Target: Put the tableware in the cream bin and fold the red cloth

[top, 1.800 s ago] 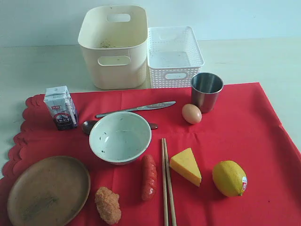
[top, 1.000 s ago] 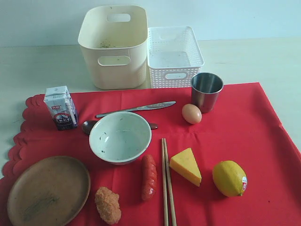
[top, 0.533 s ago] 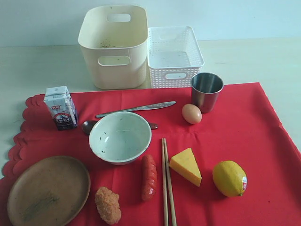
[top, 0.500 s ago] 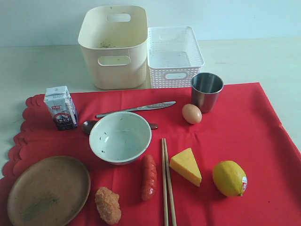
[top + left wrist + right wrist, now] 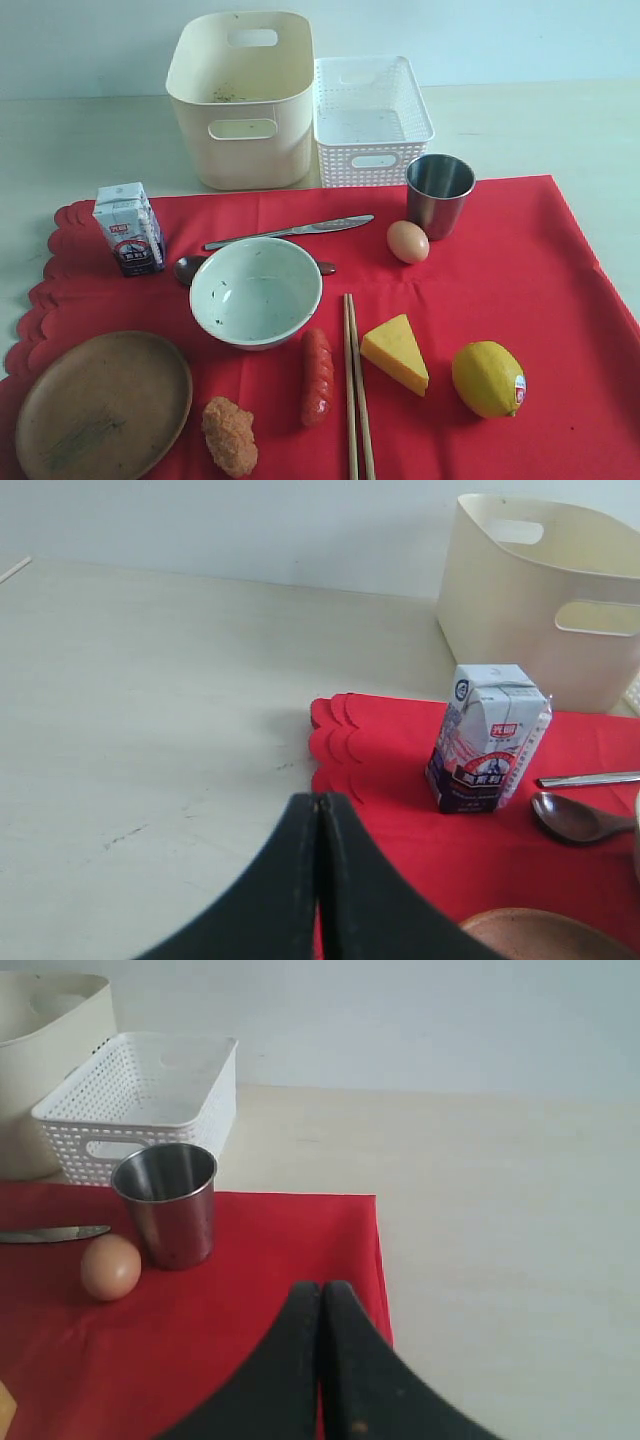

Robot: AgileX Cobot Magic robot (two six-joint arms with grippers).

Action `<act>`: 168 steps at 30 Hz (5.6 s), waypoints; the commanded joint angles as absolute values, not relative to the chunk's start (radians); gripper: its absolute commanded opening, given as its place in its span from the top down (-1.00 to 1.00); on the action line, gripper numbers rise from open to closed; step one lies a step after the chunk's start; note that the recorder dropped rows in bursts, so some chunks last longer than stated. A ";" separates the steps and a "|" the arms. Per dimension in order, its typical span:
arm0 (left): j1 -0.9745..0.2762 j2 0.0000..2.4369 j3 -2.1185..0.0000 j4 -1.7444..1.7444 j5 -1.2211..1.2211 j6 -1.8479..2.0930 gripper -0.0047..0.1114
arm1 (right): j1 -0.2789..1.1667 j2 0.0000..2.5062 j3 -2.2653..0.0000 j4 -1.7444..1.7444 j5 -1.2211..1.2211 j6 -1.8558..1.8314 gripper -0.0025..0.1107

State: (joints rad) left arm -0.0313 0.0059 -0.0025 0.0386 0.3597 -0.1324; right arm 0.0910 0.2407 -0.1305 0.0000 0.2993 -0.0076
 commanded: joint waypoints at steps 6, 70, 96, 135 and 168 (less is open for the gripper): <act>-0.030 0.000 0.000 0.042 0.354 -0.128 0.92 | 0.085 0.383 -0.218 0.000 0.292 -0.006 0.96; -0.030 0.000 0.000 0.042 0.354 -0.128 0.92 | 0.094 0.938 -0.418 0.270 0.398 -0.132 0.96; -0.030 0.000 0.000 0.042 0.354 -0.128 0.92 | 0.246 1.154 -0.446 0.470 0.597 -0.384 -0.26; -0.030 0.000 0.000 0.042 0.354 -0.128 0.92 | 0.373 1.434 -0.557 0.392 0.624 -0.285 -0.31; -0.030 0.000 0.000 0.042 0.354 -0.128 0.92 | 0.373 1.585 -0.598 0.470 0.576 -0.364 0.21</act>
